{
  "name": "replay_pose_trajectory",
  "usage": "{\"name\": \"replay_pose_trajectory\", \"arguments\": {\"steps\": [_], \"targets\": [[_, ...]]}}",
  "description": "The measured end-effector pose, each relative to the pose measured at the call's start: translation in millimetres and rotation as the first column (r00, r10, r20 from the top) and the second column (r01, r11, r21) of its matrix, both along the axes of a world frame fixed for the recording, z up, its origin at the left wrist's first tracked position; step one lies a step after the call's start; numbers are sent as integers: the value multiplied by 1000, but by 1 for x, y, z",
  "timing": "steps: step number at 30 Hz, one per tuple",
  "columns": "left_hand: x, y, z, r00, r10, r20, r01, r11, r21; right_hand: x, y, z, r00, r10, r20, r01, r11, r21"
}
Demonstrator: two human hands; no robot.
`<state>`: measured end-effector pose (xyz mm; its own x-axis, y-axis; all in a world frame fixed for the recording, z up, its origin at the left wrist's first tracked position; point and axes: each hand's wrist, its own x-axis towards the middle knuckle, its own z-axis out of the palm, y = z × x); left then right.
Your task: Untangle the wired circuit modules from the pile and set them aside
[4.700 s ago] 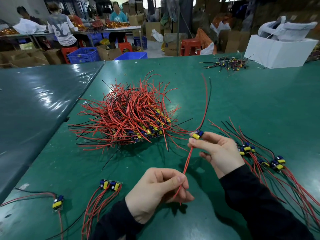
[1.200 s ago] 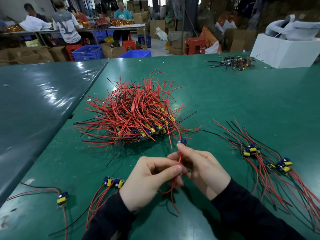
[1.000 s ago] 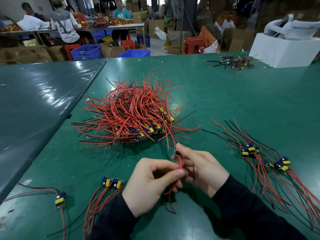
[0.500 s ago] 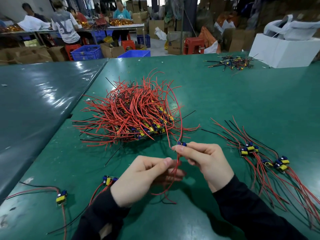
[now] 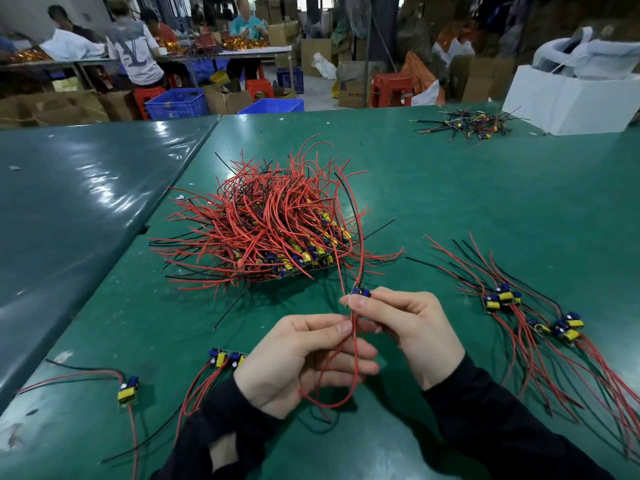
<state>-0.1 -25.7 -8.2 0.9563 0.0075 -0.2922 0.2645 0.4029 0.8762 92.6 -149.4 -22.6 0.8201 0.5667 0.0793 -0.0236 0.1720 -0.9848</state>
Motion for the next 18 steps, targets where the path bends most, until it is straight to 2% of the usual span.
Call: {"name": "replay_pose_trajectory", "arguments": {"steps": [2,10,14,18], "targets": [[1,0,0,1000,-7,2,7,999,-32,0,0,1,1000,0,20,0,1000,3],[1,-4,-5,997,39,61,-47,991,123,-3,-1,1,980,-13,198,17,1000,-16],[1,-6,-6,995,82,61,-92,980,178,-5,0,-2,976,-9,216,9,1000,2],[3,-11,-9,990,130,58,-136,982,127,-5,0,-2,978,-26,209,24,1000,10]]}}
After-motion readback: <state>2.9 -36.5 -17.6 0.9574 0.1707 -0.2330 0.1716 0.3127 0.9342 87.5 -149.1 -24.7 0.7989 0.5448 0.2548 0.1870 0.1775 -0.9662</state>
